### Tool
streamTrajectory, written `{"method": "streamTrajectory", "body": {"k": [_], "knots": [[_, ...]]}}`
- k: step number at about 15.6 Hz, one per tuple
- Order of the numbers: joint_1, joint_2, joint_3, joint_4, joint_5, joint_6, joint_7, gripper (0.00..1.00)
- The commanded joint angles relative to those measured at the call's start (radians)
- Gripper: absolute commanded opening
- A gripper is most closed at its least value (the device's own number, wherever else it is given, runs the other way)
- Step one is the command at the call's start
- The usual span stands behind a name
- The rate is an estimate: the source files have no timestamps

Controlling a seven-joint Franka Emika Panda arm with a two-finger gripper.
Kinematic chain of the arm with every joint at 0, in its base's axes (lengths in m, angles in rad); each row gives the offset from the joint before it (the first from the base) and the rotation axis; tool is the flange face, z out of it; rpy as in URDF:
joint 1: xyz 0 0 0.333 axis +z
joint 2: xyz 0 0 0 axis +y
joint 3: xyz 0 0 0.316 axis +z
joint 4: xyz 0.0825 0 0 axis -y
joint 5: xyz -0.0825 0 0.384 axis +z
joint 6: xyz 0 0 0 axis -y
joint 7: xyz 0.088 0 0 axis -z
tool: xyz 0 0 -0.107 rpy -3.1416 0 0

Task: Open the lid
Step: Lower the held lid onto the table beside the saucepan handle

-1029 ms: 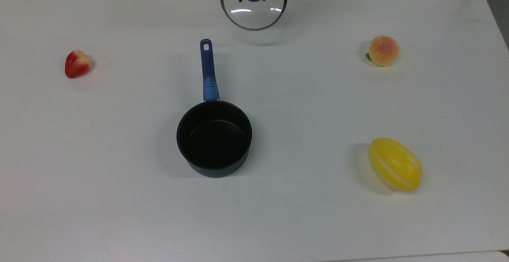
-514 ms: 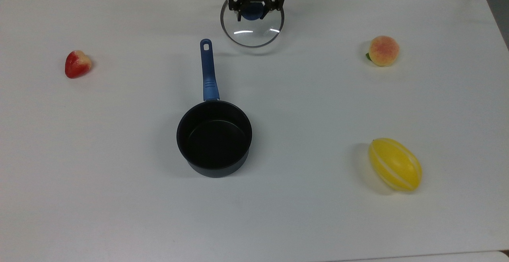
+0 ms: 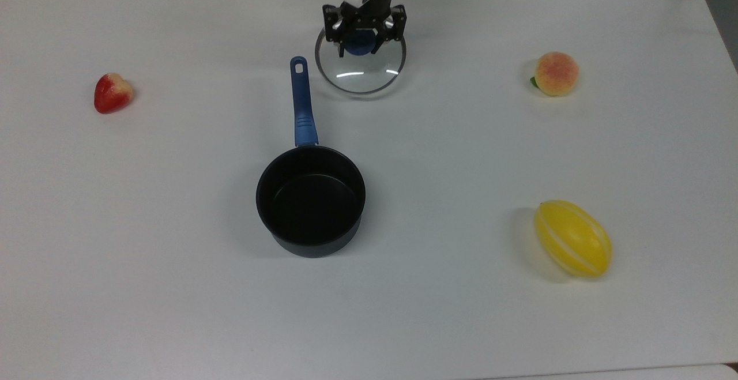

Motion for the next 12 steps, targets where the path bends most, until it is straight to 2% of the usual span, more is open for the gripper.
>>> {"method": "streamTrajectory", "body": {"k": [1,7,10,12], "knots": [[-0.037,0.033,-0.003,-0.007,-0.058,0.079,-0.019,0.00],[-0.080,0.072,-0.009,-0.004,-0.117,0.105,-0.019,0.00],[-0.081,0.084,-0.009,-0.003,-0.118,0.105,-0.013,0.01],[-0.080,0.093,-0.009,0.003,-0.117,0.105,-0.004,0.04]]}}
